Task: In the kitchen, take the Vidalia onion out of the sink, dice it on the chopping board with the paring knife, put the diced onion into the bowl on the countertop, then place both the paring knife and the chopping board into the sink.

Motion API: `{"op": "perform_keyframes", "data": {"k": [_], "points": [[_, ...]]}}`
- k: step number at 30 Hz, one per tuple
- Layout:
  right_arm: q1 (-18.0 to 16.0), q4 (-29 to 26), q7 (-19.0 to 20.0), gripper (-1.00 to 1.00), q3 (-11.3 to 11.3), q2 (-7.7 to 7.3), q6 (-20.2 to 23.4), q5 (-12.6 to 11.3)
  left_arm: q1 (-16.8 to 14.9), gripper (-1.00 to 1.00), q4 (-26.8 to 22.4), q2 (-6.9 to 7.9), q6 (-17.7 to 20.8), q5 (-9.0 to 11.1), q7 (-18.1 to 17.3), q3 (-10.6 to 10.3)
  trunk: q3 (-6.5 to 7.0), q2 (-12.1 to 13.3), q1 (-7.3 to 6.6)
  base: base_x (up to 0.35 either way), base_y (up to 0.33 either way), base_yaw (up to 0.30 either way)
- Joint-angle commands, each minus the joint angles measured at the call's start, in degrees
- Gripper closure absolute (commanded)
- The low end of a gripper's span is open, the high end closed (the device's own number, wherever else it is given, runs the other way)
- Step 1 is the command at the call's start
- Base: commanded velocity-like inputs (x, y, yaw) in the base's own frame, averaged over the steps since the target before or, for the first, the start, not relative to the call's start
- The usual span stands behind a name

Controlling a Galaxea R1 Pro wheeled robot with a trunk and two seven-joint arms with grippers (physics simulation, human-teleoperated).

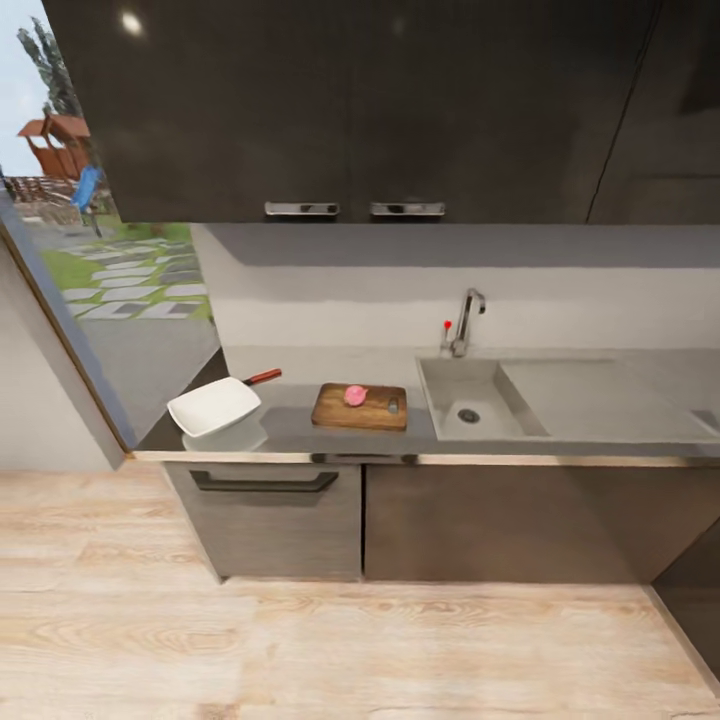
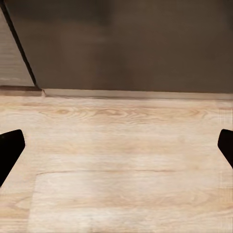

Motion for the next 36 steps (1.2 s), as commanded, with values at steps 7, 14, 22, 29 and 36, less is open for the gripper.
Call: {"op": "perform_keyframes", "data": {"k": [7,14,22,29,36], "points": [[0.0,0.0,-0.3,-1.00,-0.3,0.04,-0.1,0.6,0.0,-1.00,0.4,0.09,-0.1,0.3,2.0,-0.4,0.37,-0.1,0.04,0.000,0.000,0.227],[-0.1,0.0,-0.3,-1.00,-0.3,0.04,-0.1,0.6,0.0,-1.00,0.5,0.09,-0.1,0.2,2.2,-0.4,0.84,-0.1,0.04,0.000,0.000,0.227],[-0.1,0.0,-0.3,-1.00,-0.3,-0.04,-0.1,0.6,0.0,-1.00,0.6,0.03,-0.1,0.1,2.2,-0.5,1.39,-0.1,0.04,0.000,0.000,0.075],[-0.1,0.0,-0.3,-1.00,-0.2,-0.05,-0.2,0.6,0.0,-1.00,0.6,0.01,-0.1,0.0,2.2,-0.5,1.99,-0.1,0.04,0.000,0.000,-0.092],[-0.1,0.0,-0.3,-1.00,-0.2,-0.05,-0.2,0.6,0.0,-1.00,0.6,0.00,-0.1,0.0,2.2,-0.5,2.61,-0.1,0.04,0.000,0.000,-0.106]]}}
